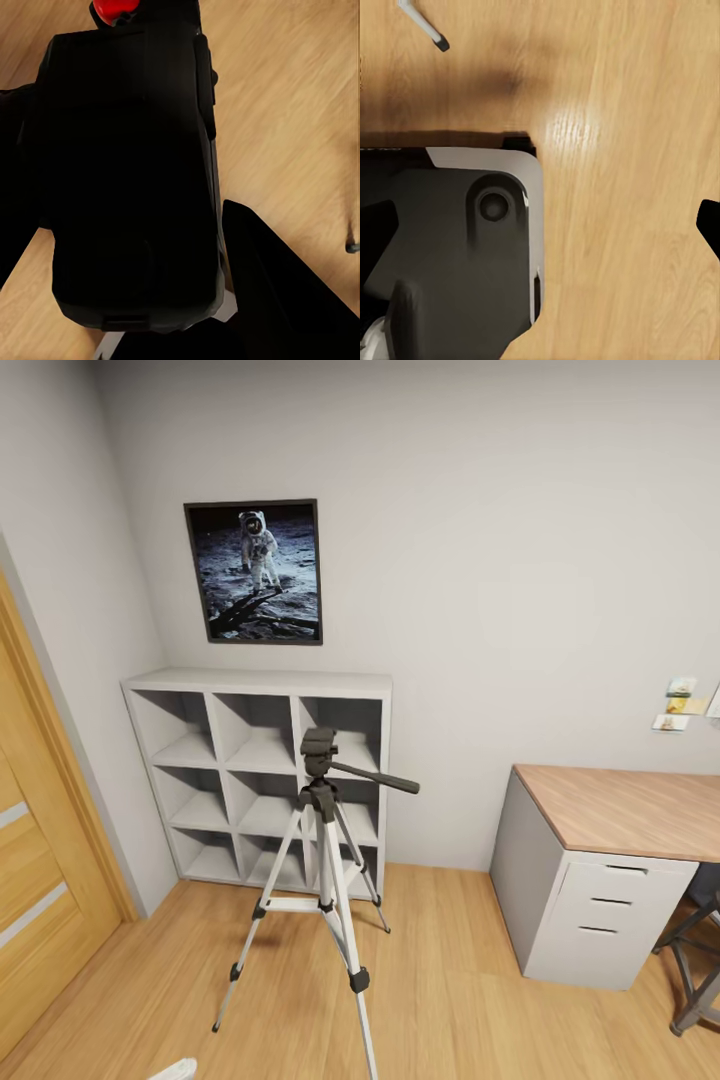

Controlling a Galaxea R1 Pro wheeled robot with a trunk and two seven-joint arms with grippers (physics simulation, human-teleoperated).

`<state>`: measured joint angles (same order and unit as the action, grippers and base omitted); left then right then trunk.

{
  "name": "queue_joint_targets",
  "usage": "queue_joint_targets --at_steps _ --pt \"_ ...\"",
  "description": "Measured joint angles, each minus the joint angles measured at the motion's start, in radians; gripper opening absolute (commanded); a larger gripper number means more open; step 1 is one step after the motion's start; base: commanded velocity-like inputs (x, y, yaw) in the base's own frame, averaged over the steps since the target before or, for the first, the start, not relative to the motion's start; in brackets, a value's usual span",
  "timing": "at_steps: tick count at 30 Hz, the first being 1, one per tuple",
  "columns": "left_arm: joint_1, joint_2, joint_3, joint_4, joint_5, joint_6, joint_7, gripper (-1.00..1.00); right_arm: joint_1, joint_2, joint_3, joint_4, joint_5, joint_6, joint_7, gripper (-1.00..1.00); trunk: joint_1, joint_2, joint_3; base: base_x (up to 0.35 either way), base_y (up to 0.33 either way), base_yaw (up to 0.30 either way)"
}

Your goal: Attach the digital camera to the camera tripod in the bedroom.

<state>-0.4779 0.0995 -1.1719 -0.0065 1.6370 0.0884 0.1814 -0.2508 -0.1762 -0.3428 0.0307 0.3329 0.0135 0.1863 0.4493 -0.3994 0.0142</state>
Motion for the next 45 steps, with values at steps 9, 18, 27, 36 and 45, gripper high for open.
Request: queue_joint_targets --at_steps 9,18,27,36,45 --pt "0.001 0.001 -0.001 0.000 0.000 -0.001 -0.003 -1.00 0.000 0.004 0.000 0.000 0.000 -0.002 -0.001 1.00 0.000 0.000 0.000 0.304 0.105 0.000" --pt "0.000 0.000 -0.002 0.000 -0.001 -0.002 -0.001 -1.00 0.000 0.006 0.000 0.000 0.000 -0.002 0.000 1.00 0.000 0.000 0.000 0.087 0.039 0.000" --pt "0.000 0.000 -0.002 0.000 -0.002 -0.002 0.000 -1.00 0.000 0.006 0.000 0.000 -0.001 -0.001 0.000 1.00 0.000 0.000 0.000 0.002 0.001 0.000" --pt "0.000 0.000 -0.003 0.000 -0.002 -0.002 0.001 -1.00 0.000 0.006 0.000 0.000 -0.002 0.000 -0.011 1.00 0.000 0.000 0.000 0.000 0.000 0.000" --pt "0.000 0.000 -0.003 0.000 -0.001 -0.002 0.001 -1.00 0.000 0.005 0.000 0.000 -0.001 -0.002 -0.012 1.00 0.000 0.000 -0.013 0.000 0.000 0.000"
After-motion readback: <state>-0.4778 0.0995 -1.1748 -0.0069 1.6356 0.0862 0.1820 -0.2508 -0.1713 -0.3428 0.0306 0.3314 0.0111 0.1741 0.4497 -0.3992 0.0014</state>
